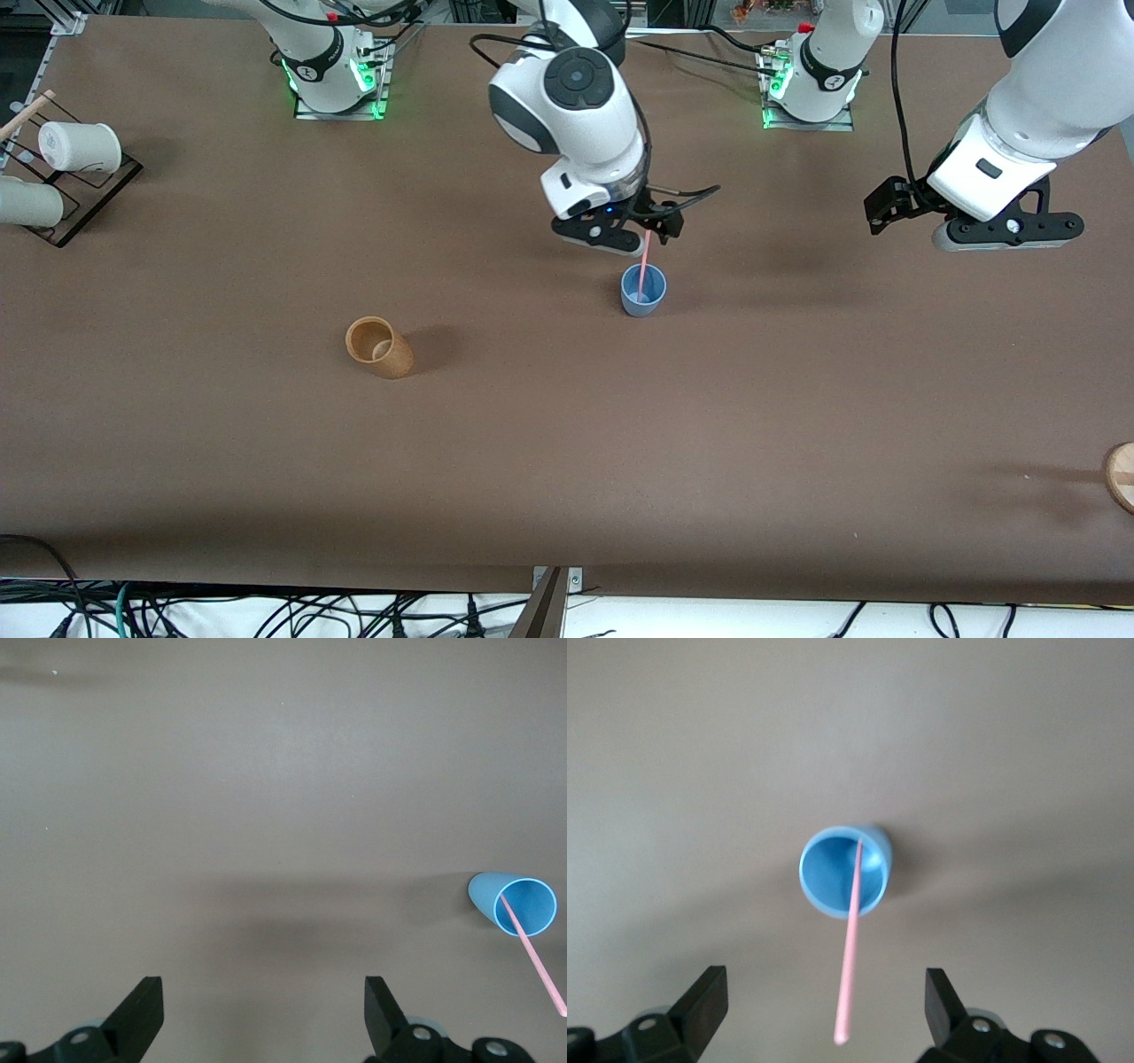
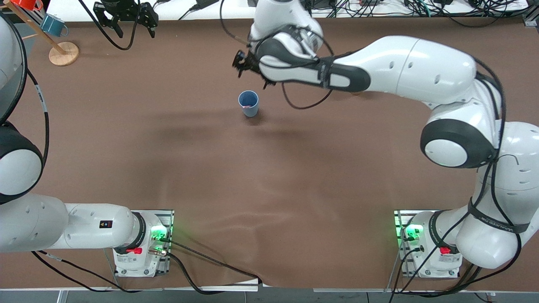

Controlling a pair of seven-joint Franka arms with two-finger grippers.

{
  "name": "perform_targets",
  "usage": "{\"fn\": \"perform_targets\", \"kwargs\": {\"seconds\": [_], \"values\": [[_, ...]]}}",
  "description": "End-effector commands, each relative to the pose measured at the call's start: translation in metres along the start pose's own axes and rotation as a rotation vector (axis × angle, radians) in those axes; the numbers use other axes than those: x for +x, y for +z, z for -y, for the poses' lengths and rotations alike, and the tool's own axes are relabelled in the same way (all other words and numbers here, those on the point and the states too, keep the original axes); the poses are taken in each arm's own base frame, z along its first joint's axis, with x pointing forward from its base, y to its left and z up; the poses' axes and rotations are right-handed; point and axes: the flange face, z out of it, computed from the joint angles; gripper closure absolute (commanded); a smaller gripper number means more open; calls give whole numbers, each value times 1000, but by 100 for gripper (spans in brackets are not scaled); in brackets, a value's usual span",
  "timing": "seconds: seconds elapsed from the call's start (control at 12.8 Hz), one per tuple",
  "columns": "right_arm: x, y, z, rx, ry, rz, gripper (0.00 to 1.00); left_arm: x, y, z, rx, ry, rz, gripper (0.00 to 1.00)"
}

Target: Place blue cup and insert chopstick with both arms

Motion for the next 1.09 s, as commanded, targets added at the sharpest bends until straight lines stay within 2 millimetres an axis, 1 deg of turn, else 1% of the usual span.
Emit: {"fn": "perform_targets", "kwargs": {"seconds": [0.0, 0.08, 0.16, 0.23, 0.31, 0.39, 0.47, 0.54, 0.78, 0.93, 1.01], "values": [[50, -52, -44, -86, -111, 4, 0, 3, -3, 0, -11, 23, 9, 0], [68, -69, -63, -126, -173, 22, 0, 3, -3, -1, -10, 25, 8, 0], [81, -88, -78, -145, -235, 31, 0, 3, -3, 0, -12, 23, 9, 0], [101, -103, -103, -187, -274, 54, 0, 3, -3, 0, -12, 22, 9, 0], [119, -124, -127, -200, -309, 91, 0, 3, -3, 0, -12, 22, 9, 0], [140, -143, -156, -215, -346, 117, 0, 3, -3, 1, -12, 20, 9, 0], [153, -162, -185, -229, -398, 138, 0, 3, -3, 0, -12, 22, 9, 0], [162, -180, -215, -242, -442, 155, 0, 3, -3, 0, -12, 22, 9, 0], [191, -226, -312, -242, -560, 168, 0, 4, -3, 3, -13, 19, 9, 0], [202, -253, -358, -251, -589, 140, 0, 4, -3, 3, -13, 19, 9, 0], [204, -259, -366, -255, -588, 129, 0, 3, -3, 2, -12, 20, 9, 0]]}}
